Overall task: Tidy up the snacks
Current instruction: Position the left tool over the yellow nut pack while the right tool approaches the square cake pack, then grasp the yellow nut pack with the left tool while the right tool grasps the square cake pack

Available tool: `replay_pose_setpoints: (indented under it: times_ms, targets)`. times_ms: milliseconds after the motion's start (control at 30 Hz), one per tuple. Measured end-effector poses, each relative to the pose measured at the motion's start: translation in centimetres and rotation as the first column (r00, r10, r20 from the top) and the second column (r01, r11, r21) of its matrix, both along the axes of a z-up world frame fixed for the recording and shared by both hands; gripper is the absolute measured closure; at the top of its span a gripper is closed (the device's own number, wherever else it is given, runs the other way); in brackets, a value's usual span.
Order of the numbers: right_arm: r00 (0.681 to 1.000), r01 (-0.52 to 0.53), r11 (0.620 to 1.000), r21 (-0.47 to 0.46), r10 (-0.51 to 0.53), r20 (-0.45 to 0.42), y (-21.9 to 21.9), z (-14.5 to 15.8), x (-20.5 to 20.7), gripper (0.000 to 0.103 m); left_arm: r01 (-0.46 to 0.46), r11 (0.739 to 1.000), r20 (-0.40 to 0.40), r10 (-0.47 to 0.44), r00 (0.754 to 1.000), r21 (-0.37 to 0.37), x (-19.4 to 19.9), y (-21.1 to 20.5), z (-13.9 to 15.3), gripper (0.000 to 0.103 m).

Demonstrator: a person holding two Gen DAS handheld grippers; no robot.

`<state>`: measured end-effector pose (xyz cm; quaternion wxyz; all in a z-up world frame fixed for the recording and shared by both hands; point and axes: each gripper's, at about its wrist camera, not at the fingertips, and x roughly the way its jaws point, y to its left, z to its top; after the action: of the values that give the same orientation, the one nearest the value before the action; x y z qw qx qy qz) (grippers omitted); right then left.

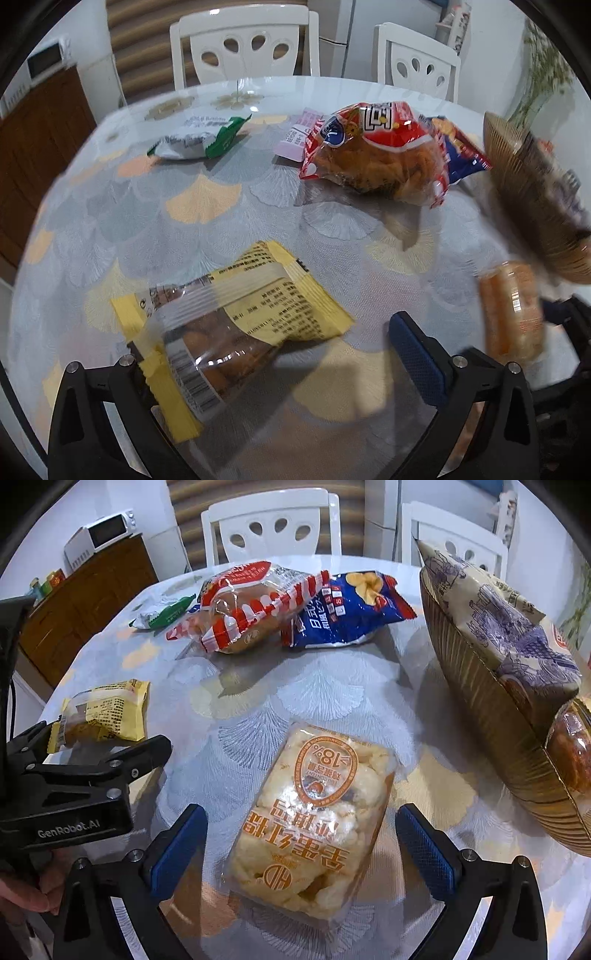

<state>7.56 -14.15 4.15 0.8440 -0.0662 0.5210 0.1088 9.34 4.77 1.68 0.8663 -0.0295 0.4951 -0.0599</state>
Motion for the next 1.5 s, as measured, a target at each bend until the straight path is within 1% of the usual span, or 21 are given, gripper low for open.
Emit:
replay_pose_setpoints:
  times_ms: [33,67,100,133,167,300,533,667,933,1000,1033,1100,1167,1200,1233,1267,1300,1333,1367,1400,1500]
  targets:
    - [1.0,0.004,1.0,-0.005,-0.004,0.007,-0.1,0.4,-0.1,0.029,-0.013,1.0,0.011,0.013,1.0,-0.024,-0.2,0.5,0.4,0.043]
    - [1.0,-0.002,1.0,0.007,0.002,0.012,-0.3,0.7,-0.2,0.049,-0.019,0.999,0.02,0.019,1.0,-0.035,-0.4,0.8,0.6,0.06]
    - [1.0,-0.014,1.0,0.025,0.014,0.003,-0.3,1.0,-0.2,0.05,-0.01,0.998,0.007,0.01,1.0,-0.066,-0.3,1.3,0.7,0.07]
    - [1.0,-0.023,0.999,0.044,0.023,-0.006,-0.4,1.1,-0.3,0.051,-0.015,0.998,0.003,0.015,1.0,-0.067,-0.4,1.6,0.7,0.072]
    - [1.0,-0.026,0.998,0.062,0.027,-0.013,-0.5,1.1,-0.4,0.051,-0.016,0.997,-0.002,0.016,1.0,-0.072,-0.5,1.8,0.8,0.072]
    - [0.999,-0.032,0.997,0.075,0.034,-0.026,-0.4,1.1,-0.9,0.051,-0.021,0.996,-0.006,0.021,1.0,-0.085,-1.2,2.0,0.9,0.073]
    - [0.998,-0.015,0.987,0.16,0.025,-0.06,-1.6,1.2,-1.9,0.051,-0.026,0.995,-0.013,0.024,1.0,-0.101,-2.9,1.9,1.1,0.075]
    - [0.997,-0.02,0.981,0.19,0.033,-0.069,-1.8,1.7,-3.0,0.051,-0.03,0.993,0.001,0.031,1.0,-0.114,-3.8,1.9,1.7,0.078]
    - [0.995,-0.088,0.974,0.211,0.094,-0.022,-1.0,3.6,-4.0,0.052,-0.039,0.987,0.053,0.048,0.997,-0.154,-4.7,2.2,3.5,0.079]
    - [0.995,-0.092,0.973,0.211,0.098,-0.018,-1.1,3.9,-4.3,0.052,-0.045,0.984,0.055,0.055,0.997,-0.175,-5.0,2.5,3.7,0.08]
    - [0.995,-0.092,0.973,0.213,0.098,-0.017,-1.1,3.9,-4.2,0.052,-0.045,0.981,0.057,0.057,0.997,-0.187,-5.2,2.7,3.8,0.082]
    - [0.995,-0.093,0.971,0.221,0.099,-0.014,-1.3,4.2,-4.3,0.052,-0.038,0.98,0.07,0.052,0.996,-0.194,-5.5,2.7,4.3,0.082]
    - [0.995,-0.093,0.97,0.225,0.097,-0.007,-1.5,4.5,-4.5,0.052,-0.039,0.985,0.08,0.053,0.995,-0.168,-5.6,2.6,4.5,0.081]
    - [0.996,-0.09,0.97,0.227,0.094,-0.007,-1.7,4.7,-4.5,0.052,-0.05,0.988,0.071,0.061,0.996,-0.147,-5.4,2.5,4.5,0.077]
    - [0.996,-0.086,0.969,0.229,0.091,-0.008,-1.9,4.7,-4.5,0.052,-0.056,0.988,0.05,0.064,0.997,-0.144,-5.2,2.5,4.3,0.065]
    - [0.996,-0.081,0.969,0.234,0.085,-0.01,-2.0,4.8,-4.4,0.052,-0.06,0.987,0.019,0.064,0.998,-0.147,-4.8,2.5,4.1,0.059]
    - [0.997,-0.073,0.968,0.238,0.078,-0.012,-2.3,4.8,-4.4,0.052,-0.063,0.987,-0.003,0.063,0.998,-0.147,-4.5,2.6,3.9,0.034]
    - [0.997,-0.066,0.968,0.244,0.071,-0.015,-2.5,4.8,-4.3,0.052,-0.077,0.988,-0.045,0.072,0.996,-0.134,-4.1,2.6,3.6,0.014]
    - [0.998,-0.06,0.967,0.247,0.066,-0.017,-2.7,4.8,-4.3,0.052,-0.092,0.989,-0.066,0.084,0.994,-0.118,-3.9,2.7,3.3,0.01]
    - [0.998,-0.051,0.967,0.252,0.058,-0.021,-3.0,4.8,-4.3,0.052,-0.11,0.988,-0.078,0.102,0.992,-0.107,-3.8,2.9,3.0,0.01]
    - [0.999,-0.032,0.966,0.257,0.042,-0.034,-3.7,4.6,-4.3,0.052,-0.137,0.984,-0.1,0.126,0.987,-0.116,-3.5,3.4,2.4,0.01]
